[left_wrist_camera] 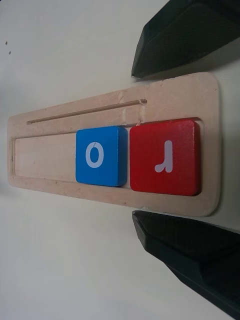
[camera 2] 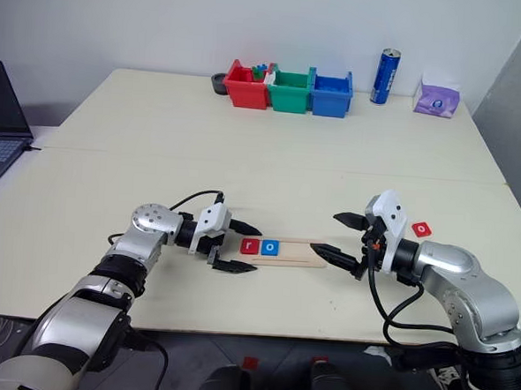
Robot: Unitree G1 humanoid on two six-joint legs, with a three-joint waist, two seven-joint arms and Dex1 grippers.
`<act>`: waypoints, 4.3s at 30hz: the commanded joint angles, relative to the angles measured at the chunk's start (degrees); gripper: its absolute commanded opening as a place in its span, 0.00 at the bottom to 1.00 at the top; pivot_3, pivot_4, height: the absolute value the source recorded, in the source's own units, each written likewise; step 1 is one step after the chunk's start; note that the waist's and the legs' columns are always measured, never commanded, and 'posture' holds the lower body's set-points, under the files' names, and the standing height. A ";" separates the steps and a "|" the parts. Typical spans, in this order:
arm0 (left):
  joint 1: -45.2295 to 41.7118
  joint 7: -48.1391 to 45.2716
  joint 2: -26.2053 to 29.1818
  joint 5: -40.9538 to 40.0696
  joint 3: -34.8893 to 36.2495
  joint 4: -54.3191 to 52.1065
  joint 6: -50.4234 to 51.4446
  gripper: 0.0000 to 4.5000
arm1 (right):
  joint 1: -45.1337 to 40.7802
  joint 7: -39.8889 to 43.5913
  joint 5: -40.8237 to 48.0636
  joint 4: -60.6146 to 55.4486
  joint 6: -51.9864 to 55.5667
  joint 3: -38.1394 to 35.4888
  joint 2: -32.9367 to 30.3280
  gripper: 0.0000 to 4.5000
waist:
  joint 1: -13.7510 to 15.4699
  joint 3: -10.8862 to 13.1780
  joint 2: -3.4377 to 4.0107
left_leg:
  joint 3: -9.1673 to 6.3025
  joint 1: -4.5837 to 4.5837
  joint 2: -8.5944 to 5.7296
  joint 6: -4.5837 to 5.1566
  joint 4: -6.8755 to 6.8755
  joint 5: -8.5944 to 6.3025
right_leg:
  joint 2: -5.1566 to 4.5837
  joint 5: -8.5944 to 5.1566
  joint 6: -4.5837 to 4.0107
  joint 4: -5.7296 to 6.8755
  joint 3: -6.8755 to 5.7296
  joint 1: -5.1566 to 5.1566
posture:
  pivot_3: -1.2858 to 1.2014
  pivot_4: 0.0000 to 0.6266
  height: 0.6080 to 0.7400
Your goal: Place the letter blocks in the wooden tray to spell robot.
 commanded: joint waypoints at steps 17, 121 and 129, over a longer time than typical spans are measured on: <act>12.76 15.43 2.04 -13.70 6.99 -51.71 33.06 0.99 | 6.89 -20.08 -11.37 1.94 -1.57 -10.25 1.45 1.00 | -0.03 0.00 0.01 | -0.06 -0.08 0.02 -0.01 0.03 0.01 | -0.05 0.00 0.01 0.05 0.14 -0.07 | 0.52 0.24 1.00; 32.47 25.47 10.31 -20.20 3.41 -76.72 42.11 1.00 | -12.00 35.10 -26.91 46.14 -48.57 14.30 -2.52 0.96 | -0.01 0.08 0.04 | 0.24 0.53 0.04 -0.01 -0.03 0.00 | -0.10 0.04 -0.03 -0.01 0.23 0.32 | 0.52 0.24 1.00; 31.14 24.33 10.00 -20.38 3.66 -75.91 42.43 1.00 | -11.41 34.62 -26.41 45.35 -46.86 13.20 -2.34 0.43 | -0.01 0.08 0.04 | 0.22 0.54 0.04 -0.01 -0.03 0.00 | -0.10 0.05 -0.05 0.00 0.23 0.34 | 0.52 0.24 1.00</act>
